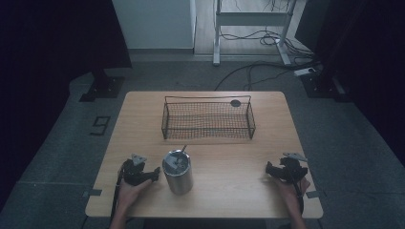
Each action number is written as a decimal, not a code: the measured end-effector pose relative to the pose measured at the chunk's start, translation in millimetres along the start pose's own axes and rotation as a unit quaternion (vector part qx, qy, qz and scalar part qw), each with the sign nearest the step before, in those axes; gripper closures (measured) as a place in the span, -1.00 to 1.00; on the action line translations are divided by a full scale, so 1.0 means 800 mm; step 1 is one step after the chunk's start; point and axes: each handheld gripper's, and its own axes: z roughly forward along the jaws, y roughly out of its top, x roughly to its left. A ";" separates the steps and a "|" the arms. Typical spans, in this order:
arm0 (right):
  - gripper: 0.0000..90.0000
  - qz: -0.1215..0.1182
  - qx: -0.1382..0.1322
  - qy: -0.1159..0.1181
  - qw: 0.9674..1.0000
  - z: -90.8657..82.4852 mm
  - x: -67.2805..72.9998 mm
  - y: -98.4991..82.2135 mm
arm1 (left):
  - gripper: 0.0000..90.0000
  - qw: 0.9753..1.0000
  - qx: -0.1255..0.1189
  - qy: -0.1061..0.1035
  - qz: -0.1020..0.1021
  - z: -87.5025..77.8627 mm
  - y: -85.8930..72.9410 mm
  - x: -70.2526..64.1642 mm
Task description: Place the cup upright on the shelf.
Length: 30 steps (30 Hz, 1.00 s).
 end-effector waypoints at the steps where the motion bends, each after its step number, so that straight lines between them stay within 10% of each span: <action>1: -0.95 -0.001 0.000 -0.001 1.000 0.000 0.000 0.000 | -0.67 1.000 0.000 0.000 0.000 0.000 0.000 0.000; 19: -0.89 -0.007 -0.005 0.005 1.000 0.000 0.001 0.000 | -0.66 1.000 -0.005 0.009 0.000 -0.004 -0.002 -0.001; 30: -0.89 -0.005 -0.003 0.006 1.000 0.000 0.001 0.000 | -0.64 0.997 -0.068 -0.034 -0.020 -0.044 0.009 -0.004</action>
